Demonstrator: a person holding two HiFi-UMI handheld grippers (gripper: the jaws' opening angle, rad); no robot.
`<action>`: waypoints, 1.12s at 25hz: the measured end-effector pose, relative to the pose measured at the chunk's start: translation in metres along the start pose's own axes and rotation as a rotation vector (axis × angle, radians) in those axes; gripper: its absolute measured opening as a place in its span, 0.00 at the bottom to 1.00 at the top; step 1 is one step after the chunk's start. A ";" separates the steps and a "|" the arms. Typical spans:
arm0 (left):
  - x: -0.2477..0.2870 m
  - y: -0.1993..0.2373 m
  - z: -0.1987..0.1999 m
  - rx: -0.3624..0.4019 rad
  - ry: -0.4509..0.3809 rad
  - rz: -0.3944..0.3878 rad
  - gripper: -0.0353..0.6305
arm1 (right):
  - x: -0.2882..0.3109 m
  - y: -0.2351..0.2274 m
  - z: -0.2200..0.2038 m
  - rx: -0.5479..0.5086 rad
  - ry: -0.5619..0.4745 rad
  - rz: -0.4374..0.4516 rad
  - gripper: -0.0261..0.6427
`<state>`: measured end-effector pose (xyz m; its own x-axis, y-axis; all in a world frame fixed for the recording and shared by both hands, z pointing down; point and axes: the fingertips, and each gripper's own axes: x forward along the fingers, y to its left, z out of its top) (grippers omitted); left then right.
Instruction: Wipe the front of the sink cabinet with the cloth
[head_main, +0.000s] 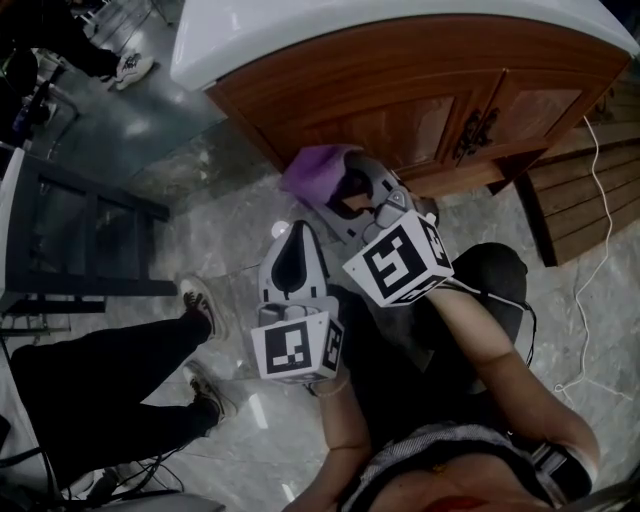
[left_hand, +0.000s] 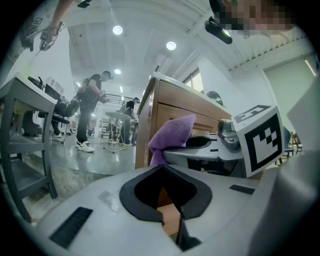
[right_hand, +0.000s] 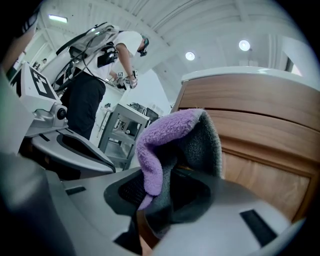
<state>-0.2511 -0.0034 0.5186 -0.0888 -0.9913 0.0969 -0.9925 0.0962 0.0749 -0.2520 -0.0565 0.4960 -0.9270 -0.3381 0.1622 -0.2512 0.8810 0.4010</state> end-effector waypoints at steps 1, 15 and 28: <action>0.001 -0.001 0.000 0.000 0.000 -0.002 0.05 | -0.001 -0.001 -0.001 0.001 0.003 0.000 0.28; 0.019 -0.023 -0.006 -0.011 0.011 -0.064 0.05 | -0.020 -0.029 -0.022 0.042 0.043 -0.052 0.28; 0.034 -0.038 -0.009 -0.016 0.015 -0.111 0.05 | -0.036 -0.047 -0.039 0.013 0.078 -0.103 0.28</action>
<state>-0.2161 -0.0402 0.5281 0.0229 -0.9945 0.1022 -0.9947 -0.0125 0.1018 -0.1958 -0.0987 0.5067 -0.8718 -0.4510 0.1911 -0.3475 0.8444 0.4077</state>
